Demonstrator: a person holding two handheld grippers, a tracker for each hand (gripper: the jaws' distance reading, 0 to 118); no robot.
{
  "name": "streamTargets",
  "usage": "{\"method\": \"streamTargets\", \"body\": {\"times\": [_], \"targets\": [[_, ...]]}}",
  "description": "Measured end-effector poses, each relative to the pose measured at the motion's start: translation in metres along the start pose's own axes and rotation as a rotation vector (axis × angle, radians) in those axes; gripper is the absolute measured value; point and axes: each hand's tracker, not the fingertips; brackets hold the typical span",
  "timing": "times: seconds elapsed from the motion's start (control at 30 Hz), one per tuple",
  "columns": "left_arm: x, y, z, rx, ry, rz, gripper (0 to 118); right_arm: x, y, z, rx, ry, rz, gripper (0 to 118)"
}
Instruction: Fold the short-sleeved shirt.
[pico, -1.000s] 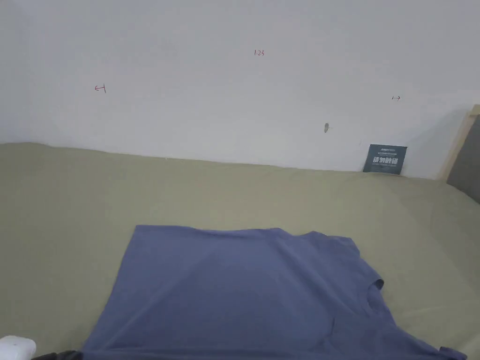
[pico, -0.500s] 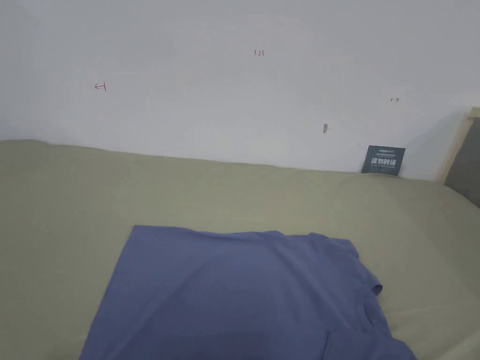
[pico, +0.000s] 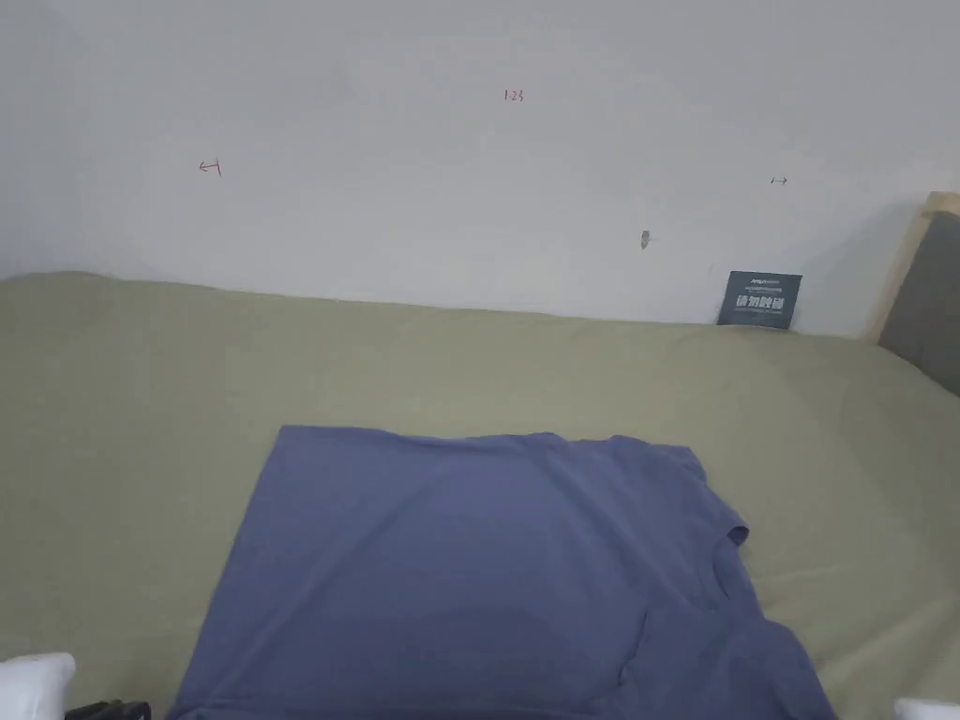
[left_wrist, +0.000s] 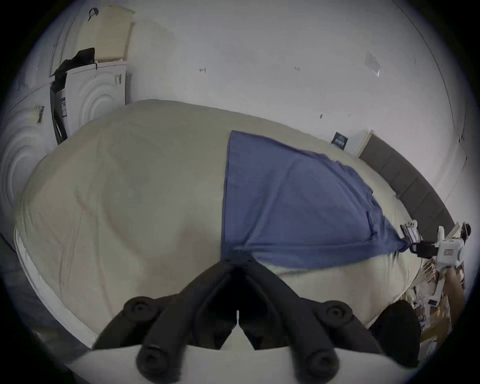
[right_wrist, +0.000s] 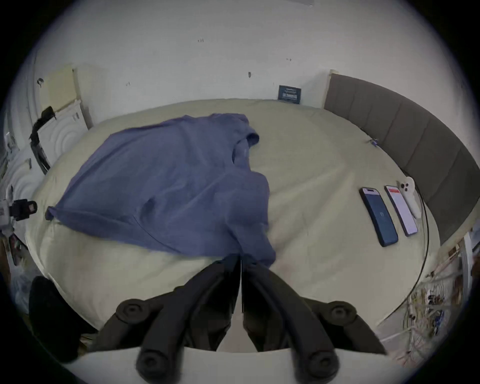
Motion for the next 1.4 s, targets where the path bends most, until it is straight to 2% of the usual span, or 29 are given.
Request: {"method": "streamTargets", "body": {"times": [0.07,0.27,0.3,0.37,0.4,0.5,0.57,0.6,0.63,0.67,0.7,0.73,0.77,0.8,0.87,1.0,1.03,1.07,1.1,1.13,1.2,1.27,1.4], "targets": [[-0.003,-0.006,0.000,-0.022,-0.021,0.004,0,0.005,-0.006,0.001,0.004,0.033,-0.065,7],[-0.015,-0.011,-0.011,-0.057,0.011,0.002,2,0.006,-0.009,-0.001,-0.003,0.019,-0.058,7],[-0.015,-0.009,-0.014,-0.055,0.016,-0.003,25,0.006,-0.009,-0.002,0.000,0.023,-0.064,7],[-0.016,-0.006,-0.024,-0.056,0.019,-0.023,92,0.008,-0.007,-0.002,0.005,0.024,-0.068,7],[-0.009,-0.005,-0.023,-0.044,-0.008,-0.036,103,0.009,-0.006,-0.002,0.005,0.024,-0.067,7],[-0.004,-0.002,-0.041,-0.052,-0.020,-0.072,102,0.013,-0.005,-0.003,0.009,0.017,-0.066,7],[-0.002,0.000,-0.054,-0.077,0.031,-0.125,102,0.016,-0.005,-0.004,0.011,0.008,-0.071,7],[-0.003,0.001,-0.059,-0.080,0.055,-0.140,98,0.020,-0.005,-0.007,0.020,0.006,-0.078,7],[0.000,0.001,-0.065,-0.065,0.047,-0.136,84,0.022,-0.005,-0.008,0.044,0.000,-0.085,8],[-0.002,0.001,-0.066,-0.053,0.043,-0.129,60,0.024,-0.004,-0.009,0.059,-0.007,-0.086,16],[-0.007,0.003,-0.065,-0.034,0.014,-0.106,15,0.026,-0.003,-0.010,0.062,-0.014,-0.087,48],[-0.009,0.005,-0.066,-0.036,0.003,-0.088,6,0.030,0.000,-0.014,0.058,-0.015,-0.091,81],[-0.010,0.005,-0.063,-0.025,-0.004,-0.074,6,0.033,0.001,-0.017,0.047,-0.013,-0.092,107],[-0.012,0.006,-0.061,-0.026,-0.023,-0.069,6,0.035,0.002,-0.021,0.032,0.008,-0.093,117],[-0.012,0.007,-0.057,-0.026,-0.033,-0.077,6,0.034,0.003,-0.026,0.057,0.055,-0.078,110],[0.001,0.009,-0.045,-0.025,-0.043,-0.091,6,0.025,0.007,-0.048,0.021,0.033,0.027,107],[0.000,0.009,-0.046,-0.024,-0.046,-0.094,6,0.024,0.008,-0.049,0.026,0.041,0.053,95],[0.000,0.010,-0.045,-0.022,-0.049,-0.096,6,0.022,0.008,-0.050,0.035,0.034,0.081,68],[0.002,0.011,-0.043,-0.021,-0.050,-0.100,6,0.020,0.007,-0.052,0.010,0.044,0.123,15],[0.004,0.012,-0.042,-0.022,-0.050,-0.104,6,0.015,0.009,-0.051,0.015,0.042,0.105,11],[-0.001,0.016,-0.043,-0.021,-0.055,-0.100,6,0.012,0.013,-0.049,0.018,0.065,0.096,10],[0.003,0.021,-0.039,-0.011,-0.060,-0.099,6,0.010,0.023,-0.041,0.069,0.047,0.120,10],[0.004,0.045,-0.037,-0.011,-0.069,-0.102,6,0.015,0.056,-0.031,0.135,0.087,0.062,10]]}}
